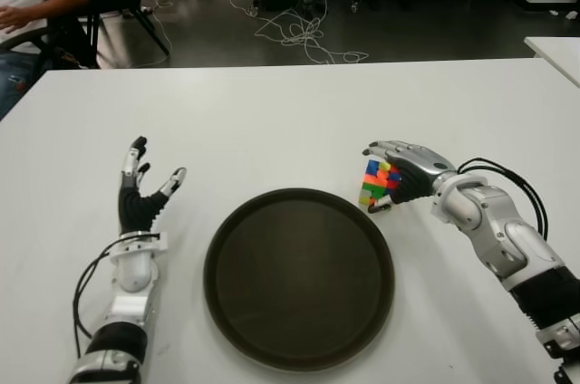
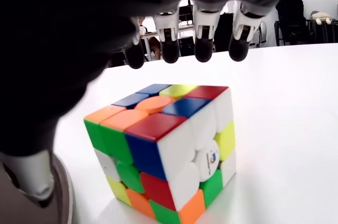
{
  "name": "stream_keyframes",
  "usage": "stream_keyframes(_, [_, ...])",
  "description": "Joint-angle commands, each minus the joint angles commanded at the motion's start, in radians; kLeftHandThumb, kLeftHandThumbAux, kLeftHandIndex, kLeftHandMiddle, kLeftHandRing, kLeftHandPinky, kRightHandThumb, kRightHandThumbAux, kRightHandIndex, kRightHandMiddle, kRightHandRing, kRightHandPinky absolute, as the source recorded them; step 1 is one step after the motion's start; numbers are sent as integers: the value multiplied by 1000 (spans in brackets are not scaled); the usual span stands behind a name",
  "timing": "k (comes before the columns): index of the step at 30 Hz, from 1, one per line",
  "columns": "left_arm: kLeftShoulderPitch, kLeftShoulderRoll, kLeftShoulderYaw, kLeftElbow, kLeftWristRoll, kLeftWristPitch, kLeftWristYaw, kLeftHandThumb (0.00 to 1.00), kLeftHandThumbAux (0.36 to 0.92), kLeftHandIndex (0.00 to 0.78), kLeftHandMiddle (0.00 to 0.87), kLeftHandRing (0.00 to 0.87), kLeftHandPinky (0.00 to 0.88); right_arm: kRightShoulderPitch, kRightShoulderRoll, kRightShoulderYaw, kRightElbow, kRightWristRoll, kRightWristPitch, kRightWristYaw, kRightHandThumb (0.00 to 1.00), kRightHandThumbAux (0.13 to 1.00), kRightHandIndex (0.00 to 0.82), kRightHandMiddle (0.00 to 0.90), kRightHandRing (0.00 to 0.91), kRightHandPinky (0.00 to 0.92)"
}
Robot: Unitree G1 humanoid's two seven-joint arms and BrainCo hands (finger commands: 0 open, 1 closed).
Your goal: Pick up the Rubik's Cube and put it in the plate
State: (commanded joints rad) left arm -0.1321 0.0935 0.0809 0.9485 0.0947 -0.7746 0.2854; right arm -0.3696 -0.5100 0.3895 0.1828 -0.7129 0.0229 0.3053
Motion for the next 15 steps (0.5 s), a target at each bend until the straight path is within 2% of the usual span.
stream_keyframes(15, [1,-1,1,-3,-7,1,-13,283,703,5,44,23,17,1,-2,-3,3,-3,-5,-13,0,653,0,0,0,0])
